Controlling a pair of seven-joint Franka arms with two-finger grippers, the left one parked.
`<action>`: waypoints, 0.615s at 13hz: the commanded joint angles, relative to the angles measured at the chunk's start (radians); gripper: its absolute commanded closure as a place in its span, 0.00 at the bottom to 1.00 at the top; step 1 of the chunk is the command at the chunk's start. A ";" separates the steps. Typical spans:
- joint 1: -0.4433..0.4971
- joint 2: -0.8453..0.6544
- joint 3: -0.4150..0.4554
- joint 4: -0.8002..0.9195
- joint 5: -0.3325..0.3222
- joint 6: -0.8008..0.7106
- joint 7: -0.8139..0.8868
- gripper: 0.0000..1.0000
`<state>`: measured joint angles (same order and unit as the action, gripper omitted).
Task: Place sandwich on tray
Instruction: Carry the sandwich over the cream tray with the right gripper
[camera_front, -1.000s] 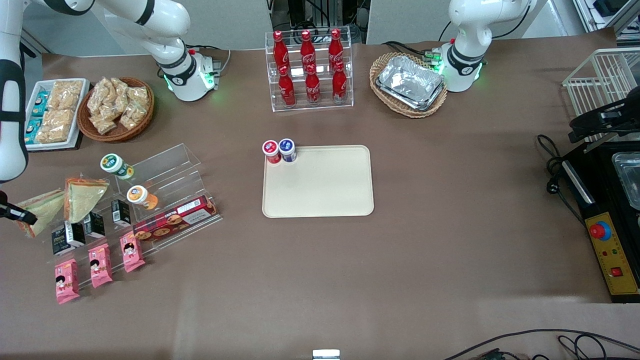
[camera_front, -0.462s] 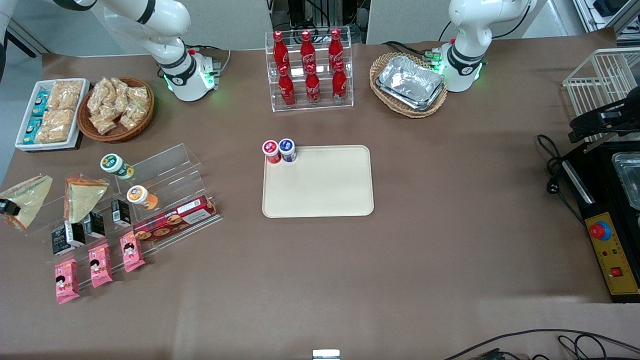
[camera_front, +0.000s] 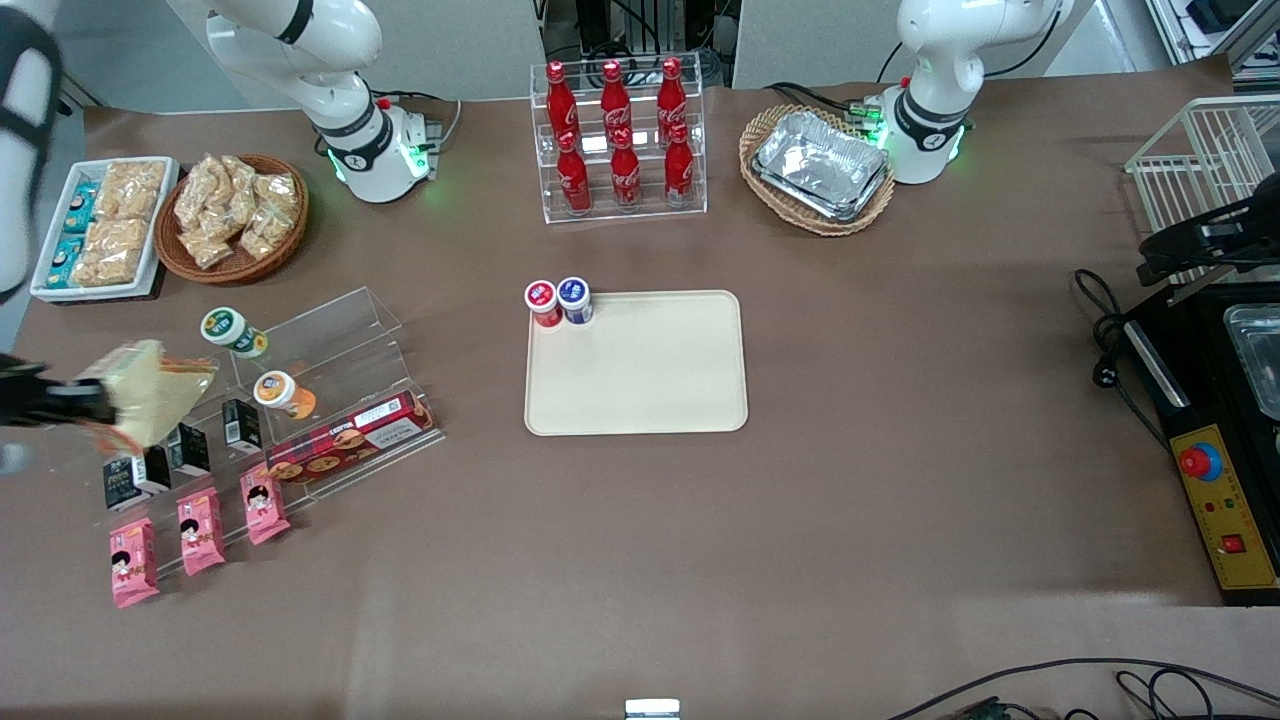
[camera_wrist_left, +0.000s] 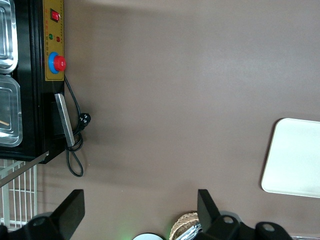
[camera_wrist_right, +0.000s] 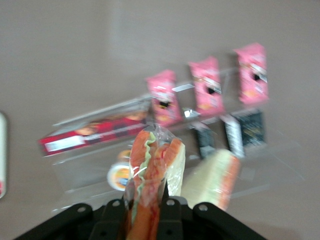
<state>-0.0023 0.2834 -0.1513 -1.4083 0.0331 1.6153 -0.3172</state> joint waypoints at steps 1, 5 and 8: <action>0.005 -0.013 0.191 0.012 0.001 -0.031 -0.005 0.81; 0.036 -0.012 0.372 0.008 0.004 -0.031 -0.006 0.79; 0.096 0.017 0.467 0.008 -0.001 -0.021 -0.008 0.78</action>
<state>0.0539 0.2767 0.2530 -1.4074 0.0330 1.6037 -0.3156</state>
